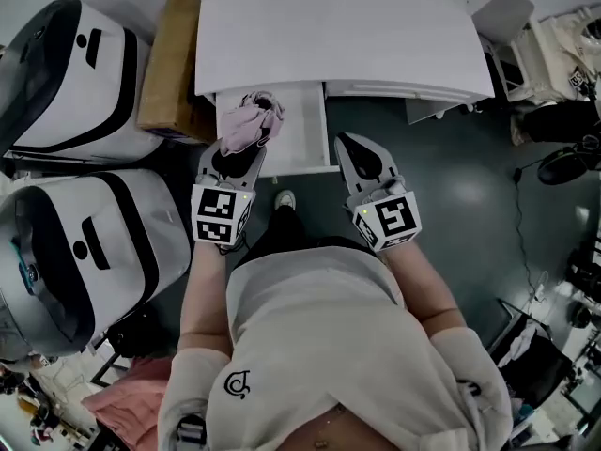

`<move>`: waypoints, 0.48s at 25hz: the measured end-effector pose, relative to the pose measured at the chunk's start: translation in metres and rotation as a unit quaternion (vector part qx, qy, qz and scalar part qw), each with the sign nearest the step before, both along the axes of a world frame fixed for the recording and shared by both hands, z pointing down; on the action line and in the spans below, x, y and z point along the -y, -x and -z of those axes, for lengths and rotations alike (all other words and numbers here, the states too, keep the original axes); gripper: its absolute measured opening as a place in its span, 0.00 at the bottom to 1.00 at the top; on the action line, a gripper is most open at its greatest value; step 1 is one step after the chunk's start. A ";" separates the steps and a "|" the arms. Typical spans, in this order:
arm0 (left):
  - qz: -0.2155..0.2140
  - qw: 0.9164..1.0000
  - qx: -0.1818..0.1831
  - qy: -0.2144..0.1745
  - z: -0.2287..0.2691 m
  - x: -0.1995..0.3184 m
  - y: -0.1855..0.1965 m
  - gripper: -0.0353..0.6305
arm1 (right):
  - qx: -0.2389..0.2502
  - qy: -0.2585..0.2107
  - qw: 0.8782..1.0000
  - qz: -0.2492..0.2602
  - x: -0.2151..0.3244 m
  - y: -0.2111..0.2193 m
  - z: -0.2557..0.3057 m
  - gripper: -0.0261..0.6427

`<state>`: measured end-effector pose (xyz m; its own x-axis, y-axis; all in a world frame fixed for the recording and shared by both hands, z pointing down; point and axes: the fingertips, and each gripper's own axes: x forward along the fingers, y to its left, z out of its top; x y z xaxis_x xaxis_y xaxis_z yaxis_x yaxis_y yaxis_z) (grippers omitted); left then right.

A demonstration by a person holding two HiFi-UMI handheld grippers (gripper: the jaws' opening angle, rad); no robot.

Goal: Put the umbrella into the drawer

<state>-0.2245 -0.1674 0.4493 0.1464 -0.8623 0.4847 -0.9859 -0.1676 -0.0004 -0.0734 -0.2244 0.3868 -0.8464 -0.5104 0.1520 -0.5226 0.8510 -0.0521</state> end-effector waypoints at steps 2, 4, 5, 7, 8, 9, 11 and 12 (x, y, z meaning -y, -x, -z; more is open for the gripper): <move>-0.031 0.999 0.007 0.027 -0.023 0.025 0.015 0.38 | -0.010 0.009 1.000 -0.015 0.018 0.019 -0.011 0.05; -0.058 0.997 0.012 0.049 -0.049 0.052 0.026 0.38 | -0.020 0.007 0.999 -0.024 0.039 0.037 -0.023 0.05; -0.071 0.995 0.014 0.062 -0.064 0.065 0.030 0.38 | -0.025 0.007 0.999 -0.028 0.049 0.043 -0.031 0.05; -0.100 0.991 0.014 0.091 -0.098 0.088 0.034 0.38 | -0.032 0.012 0.999 -0.039 0.069 0.053 -0.050 0.05; -0.116 0.988 0.014 0.105 -0.114 0.096 0.035 0.38 | -0.032 0.017 0.998 -0.048 0.077 0.056 -0.058 0.05; -0.131 0.984 0.013 0.119 -0.127 0.103 0.035 0.38 | -0.031 0.023 0.998 -0.058 0.085 0.058 -0.064 0.05; -0.158 0.977 0.011 0.141 -0.150 0.113 0.033 0.38 | -0.027 0.033 0.996 -0.080 0.097 0.060 -0.074 0.05; -0.170 0.974 0.010 0.152 -0.161 0.116 0.032 0.38 | -0.025 0.036 0.995 -0.089 0.102 0.060 -0.079 0.05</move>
<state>-0.2562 -0.2838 0.6108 0.3855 -0.5829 0.7153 -0.8739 -0.4794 0.0804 -0.1330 -0.3264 0.4656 -0.7336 -0.6384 0.2328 -0.6687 0.7393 -0.0798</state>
